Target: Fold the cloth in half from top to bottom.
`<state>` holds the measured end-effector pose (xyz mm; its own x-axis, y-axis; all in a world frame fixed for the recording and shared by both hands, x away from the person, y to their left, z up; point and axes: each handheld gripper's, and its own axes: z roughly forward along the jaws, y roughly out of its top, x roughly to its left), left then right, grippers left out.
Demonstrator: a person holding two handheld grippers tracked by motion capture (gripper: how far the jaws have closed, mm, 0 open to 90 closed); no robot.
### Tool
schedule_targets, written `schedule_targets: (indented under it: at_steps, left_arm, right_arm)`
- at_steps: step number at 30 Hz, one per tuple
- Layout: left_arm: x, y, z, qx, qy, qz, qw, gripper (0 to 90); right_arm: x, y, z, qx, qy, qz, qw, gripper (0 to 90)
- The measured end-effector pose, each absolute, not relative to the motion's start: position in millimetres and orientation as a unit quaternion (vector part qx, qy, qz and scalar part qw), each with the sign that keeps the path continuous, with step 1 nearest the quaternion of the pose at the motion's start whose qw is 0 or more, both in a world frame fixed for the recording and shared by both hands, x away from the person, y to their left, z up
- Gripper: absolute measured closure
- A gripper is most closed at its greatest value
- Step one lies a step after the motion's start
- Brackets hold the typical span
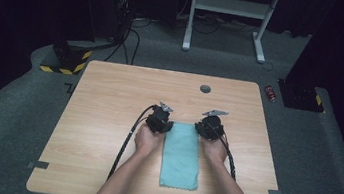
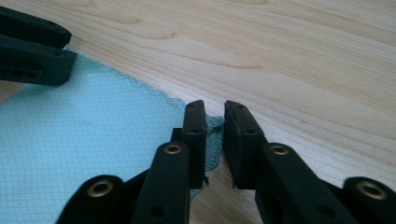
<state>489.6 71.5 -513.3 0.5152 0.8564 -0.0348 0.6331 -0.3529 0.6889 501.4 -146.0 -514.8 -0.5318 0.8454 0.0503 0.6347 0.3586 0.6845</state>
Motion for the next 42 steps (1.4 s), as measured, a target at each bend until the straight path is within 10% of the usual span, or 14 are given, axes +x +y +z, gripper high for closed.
schedule_targets:
  at_steps: [9,42]
  left_arm:
    - [495.1,75.1,-512.4,0.805,0.467,0.123,0.346,87.9]
    - [490.6,87.8,-471.0,0.791,0.447,0.113,0.402,88.8]
  right_arm:
    - [502.5,-145.6,-514.7,0.447,0.816,0.337,0.147,88.8]
    - [489.0,-160.0,-465.6,0.411,0.809,0.392,0.15,89.8]
